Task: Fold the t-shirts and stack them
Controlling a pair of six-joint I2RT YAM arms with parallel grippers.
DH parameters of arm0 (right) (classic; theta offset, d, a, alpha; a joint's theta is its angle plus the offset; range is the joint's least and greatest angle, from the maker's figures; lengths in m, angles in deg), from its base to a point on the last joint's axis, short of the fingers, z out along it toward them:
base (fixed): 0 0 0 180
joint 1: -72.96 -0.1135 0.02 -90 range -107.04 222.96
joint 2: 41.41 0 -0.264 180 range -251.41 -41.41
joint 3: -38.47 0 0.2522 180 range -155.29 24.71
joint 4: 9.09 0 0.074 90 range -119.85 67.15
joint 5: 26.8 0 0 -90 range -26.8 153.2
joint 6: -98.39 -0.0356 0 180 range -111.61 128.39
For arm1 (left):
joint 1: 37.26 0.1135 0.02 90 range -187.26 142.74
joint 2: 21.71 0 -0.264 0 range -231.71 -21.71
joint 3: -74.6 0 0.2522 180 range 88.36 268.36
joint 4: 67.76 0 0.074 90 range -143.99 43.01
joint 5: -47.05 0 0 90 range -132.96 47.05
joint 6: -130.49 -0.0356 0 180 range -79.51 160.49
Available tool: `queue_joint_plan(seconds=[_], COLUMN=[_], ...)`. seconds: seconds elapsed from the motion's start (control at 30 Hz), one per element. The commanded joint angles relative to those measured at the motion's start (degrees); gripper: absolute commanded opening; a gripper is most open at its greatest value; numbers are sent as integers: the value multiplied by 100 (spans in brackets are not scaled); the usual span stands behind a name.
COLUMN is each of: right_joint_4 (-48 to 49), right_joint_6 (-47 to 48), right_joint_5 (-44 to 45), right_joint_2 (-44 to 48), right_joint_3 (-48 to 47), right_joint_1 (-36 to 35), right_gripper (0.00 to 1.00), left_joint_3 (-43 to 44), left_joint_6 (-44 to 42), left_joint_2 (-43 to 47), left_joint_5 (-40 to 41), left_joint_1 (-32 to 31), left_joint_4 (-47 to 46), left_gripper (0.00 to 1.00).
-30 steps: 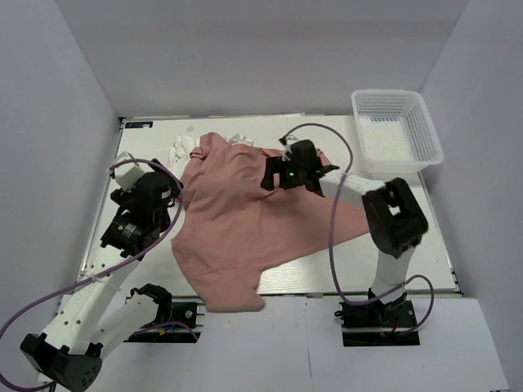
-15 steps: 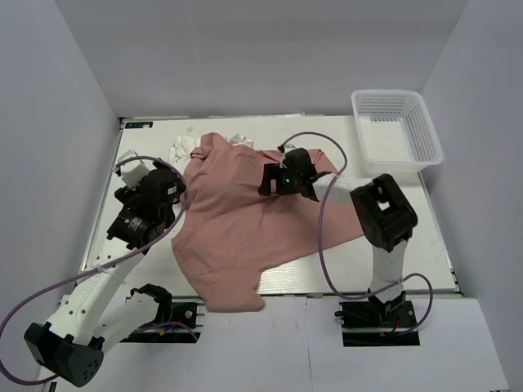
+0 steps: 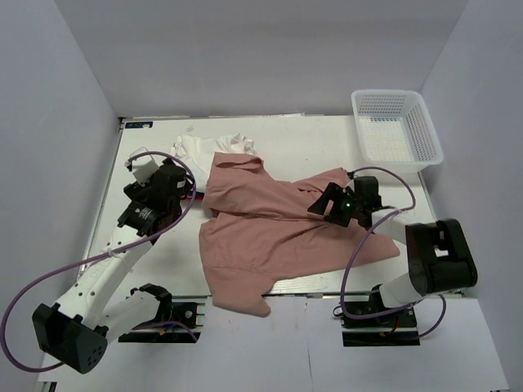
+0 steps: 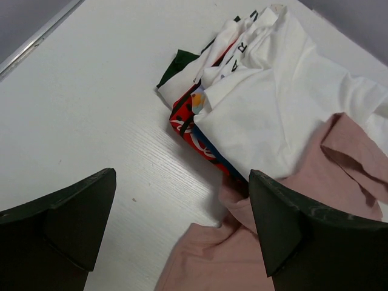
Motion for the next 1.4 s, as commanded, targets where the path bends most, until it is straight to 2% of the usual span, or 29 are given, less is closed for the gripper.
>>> queue_joint_plan(seconds=[0.0, 0.03, 0.13, 0.2, 0.27, 0.43, 0.63, 0.7, 0.87, 1.03, 1.13, 1.23, 1.37], right_joint_4=[-1516, -1630, -2490, -2641, -2633, -2292, -1922, -1860, -1579, -1237, -868, -577, -628], right_joint_6=[-24, -6, 196, 397, 424, 1267, 1672, 1786, 1910, 1778, 1638, 1541, 1506], right_joint_5=[-357, -209, 1115, 1365, 1392, 804, 523, 452, 198, 100, 170, 232, 495], right_joint_2=[161, 458, 863, 1206, 1313, 1401, 2261, 2446, 2325, 1912, 1692, 1551, 1349], right_joint_3=[637, 664, 551, 585, 577, 95, -214, -223, -214, -223, -223, -232, -355], right_joint_1=[397, 451, 697, 925, 1057, 979, 733, 646, 434, 355, 311, 293, 293], right_gripper=[84, 84, 90, 90, 90, 90, 90, 90, 90, 90, 90, 90, 90], left_joint_3=[136, 137, 137, 312, 452, 900, 1560, 1622, 1771, 2018, 2158, 2491, 3605], left_joint_6=[-67, -275, -436, -593, -699, -998, -1130, -1068, -1068, -1052, -989, -989, -884], left_joint_2=[-94, -181, -393, -568, -902, -1868, -3492, -3767, -4523, -5357, -5534, -5859, -6570], left_joint_5=[-145, -311, -603, -795, -980, -1280, -1868, -1973, -2168, -2027, -1966, -1844, -1482], left_joint_1=[-16, -16, -16, -16, -16, 36, 238, 422, 748, 1222, 1468, 1775, 2171], left_joint_4=[-89, -194, -405, -555, -712, -1460, -1830, -1925, -2146, -1751, -1698, -1602, -873], left_gripper=[100, 100, 100, 100, 100, 100, 100, 100, 100, 100, 100, 100, 100])
